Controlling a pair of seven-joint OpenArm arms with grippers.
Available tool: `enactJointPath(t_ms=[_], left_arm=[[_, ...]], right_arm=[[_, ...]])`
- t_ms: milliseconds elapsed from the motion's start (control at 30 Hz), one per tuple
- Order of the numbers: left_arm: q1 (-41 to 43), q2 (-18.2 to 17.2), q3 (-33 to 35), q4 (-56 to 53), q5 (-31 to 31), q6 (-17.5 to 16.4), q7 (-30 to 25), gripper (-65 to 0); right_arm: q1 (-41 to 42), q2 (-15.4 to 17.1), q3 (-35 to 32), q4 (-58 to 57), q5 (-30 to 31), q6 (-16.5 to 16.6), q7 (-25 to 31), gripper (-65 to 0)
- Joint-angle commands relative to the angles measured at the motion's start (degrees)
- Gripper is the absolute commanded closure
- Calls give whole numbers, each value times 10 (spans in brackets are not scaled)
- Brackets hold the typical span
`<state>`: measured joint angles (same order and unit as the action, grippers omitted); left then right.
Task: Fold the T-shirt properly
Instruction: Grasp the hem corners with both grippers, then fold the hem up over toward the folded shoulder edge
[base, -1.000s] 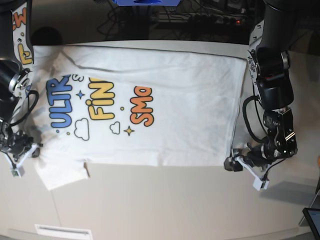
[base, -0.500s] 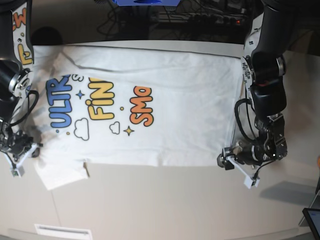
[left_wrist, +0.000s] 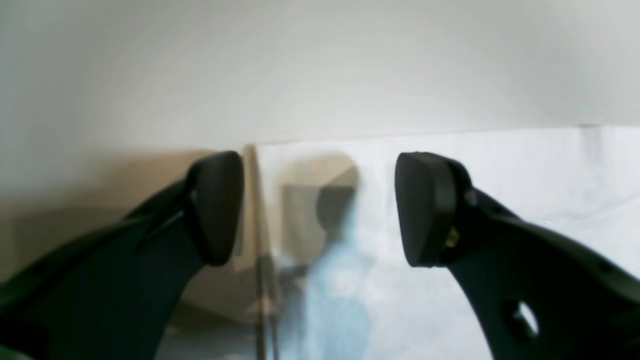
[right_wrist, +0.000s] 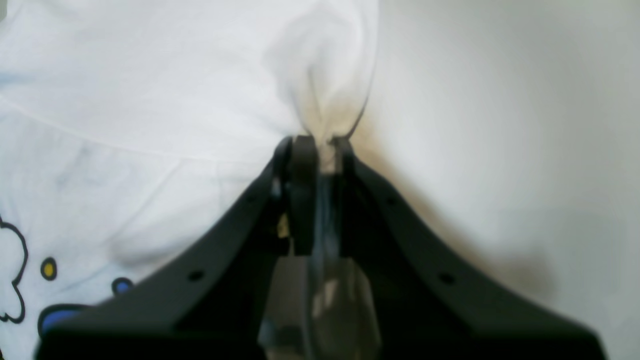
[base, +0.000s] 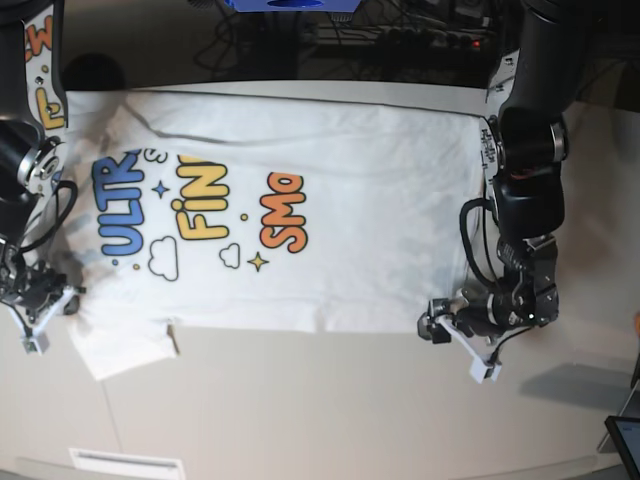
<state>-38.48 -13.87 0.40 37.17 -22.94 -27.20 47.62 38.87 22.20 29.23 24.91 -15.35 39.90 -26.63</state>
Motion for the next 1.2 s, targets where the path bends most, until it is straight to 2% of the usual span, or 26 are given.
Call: enactJointPath(t_ms=[0, 67, 200, 267, 600, 833, 1167], left_arm=[[-9, 1, 6, 1, -2, -1, 13, -447], [-8, 1, 8, 0, -1, -1, 4, -370], [-5, 1, 8, -10, -1, 0, 4, -91], [-8, -1, 8, -28, -1, 11, 3, -15], [-7, -10, 7, -26, -5, 15, -18, 0], [7, -14, 7, 48, -6, 15, -13, 0], [25, -12, 7, 142, -6, 12, 25, 0]], right_arm=[[8, 5, -2, 4, -13, 1, -20, -15], [8, 5, -2, 4, -13, 1, -20, -15], [8, 6, -2, 3, -13, 1, -20, -15], [8, 6, -2, 3, -13, 1, -20, -15], [8, 4, -2, 5, -13, 1, -18, -15], [0, 4, 2, 27, -11, 1, 13, -4], [-2, -11, 3, 56, -11, 1, 57, -3]])
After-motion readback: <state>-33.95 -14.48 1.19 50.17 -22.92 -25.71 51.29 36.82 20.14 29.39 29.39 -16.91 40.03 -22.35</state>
